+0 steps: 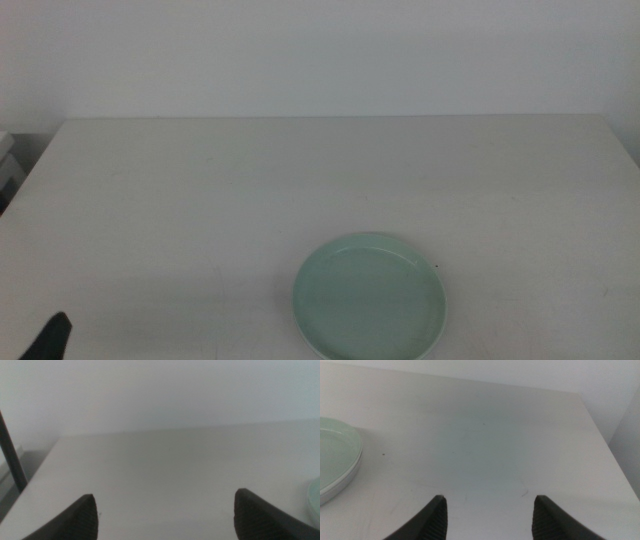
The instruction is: Stack the three bowls on top of each other.
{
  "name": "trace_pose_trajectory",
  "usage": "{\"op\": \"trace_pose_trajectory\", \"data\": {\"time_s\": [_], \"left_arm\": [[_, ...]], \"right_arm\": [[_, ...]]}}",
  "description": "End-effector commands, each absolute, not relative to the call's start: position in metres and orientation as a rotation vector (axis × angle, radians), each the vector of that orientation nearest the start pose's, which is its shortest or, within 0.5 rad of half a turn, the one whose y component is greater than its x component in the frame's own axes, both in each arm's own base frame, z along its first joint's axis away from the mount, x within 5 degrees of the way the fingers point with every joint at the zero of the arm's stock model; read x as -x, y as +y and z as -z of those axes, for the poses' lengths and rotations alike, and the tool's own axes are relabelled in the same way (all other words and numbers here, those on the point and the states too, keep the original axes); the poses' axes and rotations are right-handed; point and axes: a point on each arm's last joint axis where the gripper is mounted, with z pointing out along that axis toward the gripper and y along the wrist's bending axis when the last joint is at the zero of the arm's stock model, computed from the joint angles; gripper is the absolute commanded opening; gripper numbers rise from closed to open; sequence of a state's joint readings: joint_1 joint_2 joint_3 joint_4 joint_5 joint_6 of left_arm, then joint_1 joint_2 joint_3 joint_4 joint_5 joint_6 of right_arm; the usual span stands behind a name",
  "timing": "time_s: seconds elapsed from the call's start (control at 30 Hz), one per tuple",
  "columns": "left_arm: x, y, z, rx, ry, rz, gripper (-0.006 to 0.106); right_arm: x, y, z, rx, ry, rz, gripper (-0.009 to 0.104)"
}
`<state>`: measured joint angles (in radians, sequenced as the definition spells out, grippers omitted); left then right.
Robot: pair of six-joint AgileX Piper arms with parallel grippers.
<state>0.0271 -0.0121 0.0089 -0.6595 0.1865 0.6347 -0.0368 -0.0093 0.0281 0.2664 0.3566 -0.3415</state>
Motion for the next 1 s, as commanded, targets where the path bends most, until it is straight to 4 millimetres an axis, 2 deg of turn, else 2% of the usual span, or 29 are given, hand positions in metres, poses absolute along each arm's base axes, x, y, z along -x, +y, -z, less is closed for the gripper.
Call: {"op": "trace_pose_trajectory", "data": {"time_s": [0.0,0.27,0.43,0.6,0.97], "left_arm": [[-0.055,-0.0048,-0.2058,0.005,1.547,0.076,0.105],[-0.0553,-0.0039,-0.2001,0.013,1.548,0.069,0.105],[-0.0553,-0.0028,-0.1984,-0.065,1.565,-0.03,0.105],[-0.0554,0.0004,-0.1976,0.016,1.575,-0.004,0.105],[-0.0554,0.0007,-0.1973,0.048,1.578,0.025,0.105]], "right_arm": [[-0.053,0.0044,-0.182,0.112,1.751,0.047,0.044],[-0.053,0.0043,-0.1819,0.113,1.752,0.052,0.044],[-0.053,0.0043,-0.1819,0.113,1.752,0.052,0.044],[-0.053,0.0043,-0.1819,0.113,1.752,0.052,0.044],[-0.053,0.0043,-0.1819,0.113,1.752,0.052,0.044]]}}
